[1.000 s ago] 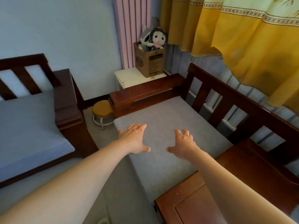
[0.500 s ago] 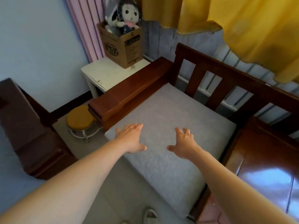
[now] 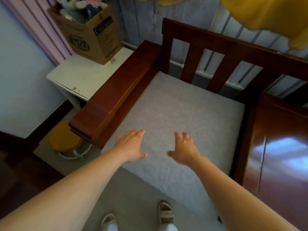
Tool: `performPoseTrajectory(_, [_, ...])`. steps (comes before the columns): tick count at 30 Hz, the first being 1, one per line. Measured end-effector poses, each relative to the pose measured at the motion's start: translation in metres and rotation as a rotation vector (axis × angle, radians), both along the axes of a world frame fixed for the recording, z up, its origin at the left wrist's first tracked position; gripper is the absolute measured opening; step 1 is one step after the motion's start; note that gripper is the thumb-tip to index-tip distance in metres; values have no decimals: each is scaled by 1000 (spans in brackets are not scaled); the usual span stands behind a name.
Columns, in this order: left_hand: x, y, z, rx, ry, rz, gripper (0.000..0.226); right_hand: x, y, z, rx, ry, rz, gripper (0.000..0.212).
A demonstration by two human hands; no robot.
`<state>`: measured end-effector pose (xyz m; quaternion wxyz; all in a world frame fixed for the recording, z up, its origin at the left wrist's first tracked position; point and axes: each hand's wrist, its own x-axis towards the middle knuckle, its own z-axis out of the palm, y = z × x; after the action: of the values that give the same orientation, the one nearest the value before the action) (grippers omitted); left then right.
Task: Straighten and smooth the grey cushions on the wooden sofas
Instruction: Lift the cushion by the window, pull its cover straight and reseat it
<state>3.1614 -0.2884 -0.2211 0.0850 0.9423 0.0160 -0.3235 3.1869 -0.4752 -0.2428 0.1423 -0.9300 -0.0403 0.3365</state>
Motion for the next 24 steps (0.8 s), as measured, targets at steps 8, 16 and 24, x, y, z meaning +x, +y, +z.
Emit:
performPoseTrajectory(8, [3,44,-45,-46,-17,-294,88,-45,37,-35,-80,-11,-244,79])
performPoseTrajectory(16, [-39,73,-129,-46,40,-495,87,-122,86,-120,-97,26,-344,84])
performPoseTrajectory(24, [-78,59,-253,19,-114,-512,89,-160,90,-237,-177,-148,-258,90])
